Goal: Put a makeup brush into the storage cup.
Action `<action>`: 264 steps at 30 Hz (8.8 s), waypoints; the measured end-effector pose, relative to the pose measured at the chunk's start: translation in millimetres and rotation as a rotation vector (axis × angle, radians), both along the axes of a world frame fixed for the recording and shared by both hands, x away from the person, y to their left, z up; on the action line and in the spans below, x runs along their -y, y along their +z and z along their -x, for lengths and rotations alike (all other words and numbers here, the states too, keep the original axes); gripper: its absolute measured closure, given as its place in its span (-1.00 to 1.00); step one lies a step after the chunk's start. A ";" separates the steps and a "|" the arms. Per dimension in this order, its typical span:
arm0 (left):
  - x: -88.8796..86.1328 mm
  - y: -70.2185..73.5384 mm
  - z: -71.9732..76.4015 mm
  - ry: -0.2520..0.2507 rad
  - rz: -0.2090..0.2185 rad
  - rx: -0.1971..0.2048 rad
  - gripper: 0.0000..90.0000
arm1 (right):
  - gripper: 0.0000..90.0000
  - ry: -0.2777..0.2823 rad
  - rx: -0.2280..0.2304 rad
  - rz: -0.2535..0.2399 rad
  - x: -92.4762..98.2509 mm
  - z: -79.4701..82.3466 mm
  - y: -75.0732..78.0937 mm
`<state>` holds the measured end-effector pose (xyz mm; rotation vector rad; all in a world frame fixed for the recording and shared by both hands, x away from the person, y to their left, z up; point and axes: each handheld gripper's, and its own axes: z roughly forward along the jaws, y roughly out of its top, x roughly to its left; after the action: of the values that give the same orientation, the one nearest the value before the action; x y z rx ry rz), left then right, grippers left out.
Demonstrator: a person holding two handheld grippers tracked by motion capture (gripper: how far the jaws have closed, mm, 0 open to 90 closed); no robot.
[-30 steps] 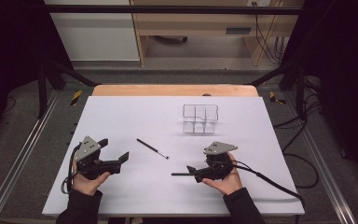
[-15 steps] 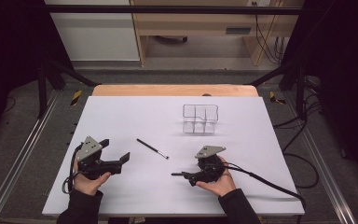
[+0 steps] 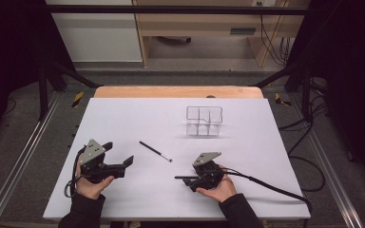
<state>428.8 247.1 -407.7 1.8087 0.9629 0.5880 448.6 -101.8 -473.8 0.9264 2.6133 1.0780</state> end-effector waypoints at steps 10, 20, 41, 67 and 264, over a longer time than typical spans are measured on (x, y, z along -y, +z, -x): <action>2.3 -1.7 -0.3 -0.007 -0.007 -0.006 -0.84 | 0.10 0.028 -0.008 0.029 -1.0 0.1 -0.2; 2.6 -2.4 -0.5 -0.010 -0.007 -0.010 -0.82 | 0.38 0.052 0.034 0.090 -4.9 3.1 1.5; 2.4 -2.3 -0.3 -0.015 -0.007 -0.012 -0.79 | 0.86 0.003 0.006 0.114 -3.0 0.5 4.7; -0.5 -3.1 -1.6 -0.026 -0.013 -0.027 -0.78 | 0.36 0.009 -0.065 0.230 6.6 -6.2 42.1; 168.3 0.3 33.6 -0.726 -1.063 0.368 0.76 | 0.88 0.317 -0.234 0.223 -27.4 -6.6 98.8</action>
<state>395.1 78.8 -407.3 2.6043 -0.4034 0.9925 455.2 -74.3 -375.0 0.6376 3.0734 0.7509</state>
